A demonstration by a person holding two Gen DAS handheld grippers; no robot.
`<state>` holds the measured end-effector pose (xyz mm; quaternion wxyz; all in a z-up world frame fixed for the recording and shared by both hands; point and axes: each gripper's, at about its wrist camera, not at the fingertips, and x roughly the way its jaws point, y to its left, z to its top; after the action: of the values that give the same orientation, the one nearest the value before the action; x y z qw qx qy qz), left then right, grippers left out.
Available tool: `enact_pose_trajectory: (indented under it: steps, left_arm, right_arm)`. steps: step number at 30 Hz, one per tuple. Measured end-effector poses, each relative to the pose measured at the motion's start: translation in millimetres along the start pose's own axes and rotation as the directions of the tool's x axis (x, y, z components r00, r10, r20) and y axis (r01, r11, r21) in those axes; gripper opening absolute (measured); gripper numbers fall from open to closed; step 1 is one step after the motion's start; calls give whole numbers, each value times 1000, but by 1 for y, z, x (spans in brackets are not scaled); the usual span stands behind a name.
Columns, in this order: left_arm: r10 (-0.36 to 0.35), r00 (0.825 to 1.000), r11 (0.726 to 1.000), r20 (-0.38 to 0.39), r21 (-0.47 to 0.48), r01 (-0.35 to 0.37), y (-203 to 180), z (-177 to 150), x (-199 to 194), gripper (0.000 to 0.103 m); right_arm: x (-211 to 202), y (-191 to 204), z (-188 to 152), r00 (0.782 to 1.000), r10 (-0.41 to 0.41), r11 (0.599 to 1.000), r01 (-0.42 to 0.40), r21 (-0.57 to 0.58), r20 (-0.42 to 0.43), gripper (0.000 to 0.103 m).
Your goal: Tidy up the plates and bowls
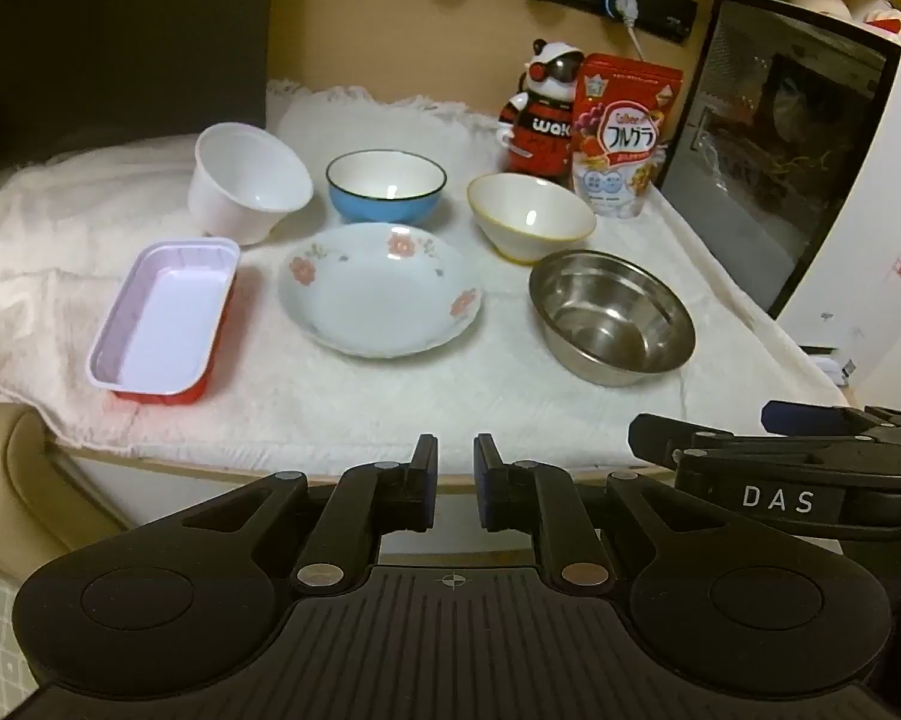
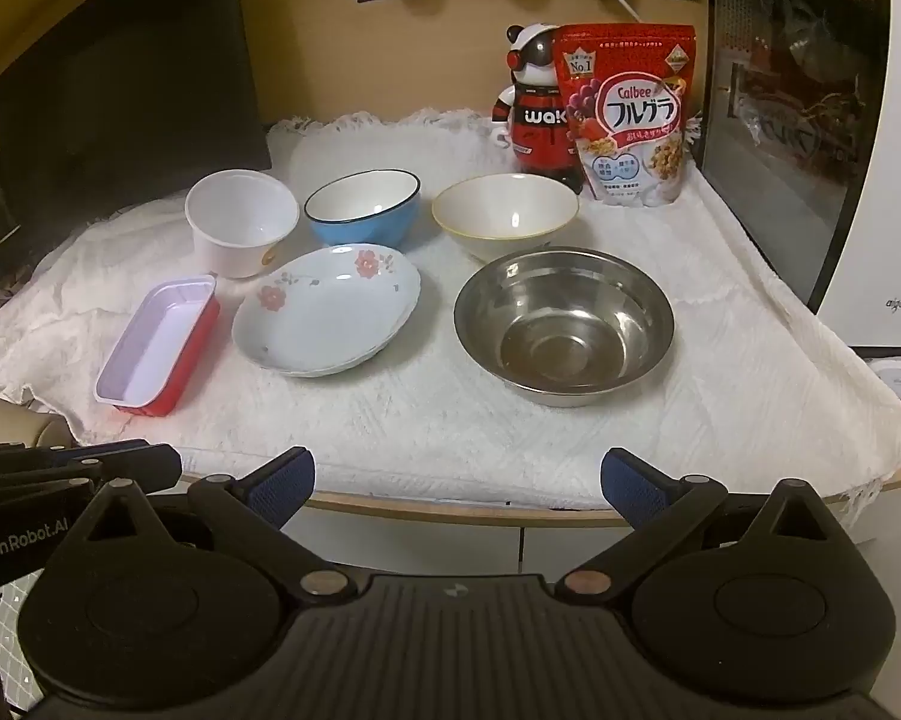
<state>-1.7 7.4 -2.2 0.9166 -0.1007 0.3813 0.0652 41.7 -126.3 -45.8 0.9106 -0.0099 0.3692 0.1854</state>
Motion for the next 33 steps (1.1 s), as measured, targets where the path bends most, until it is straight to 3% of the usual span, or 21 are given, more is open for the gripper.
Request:
enact_pose_trajectory:
  steps: [33]
  left_arm:
    - [26,1000,1000,-8,-9,-26,-2,2,3,16]
  right_arm:
    - [10,-1,4,999,39,999,-38,5,-19,102]
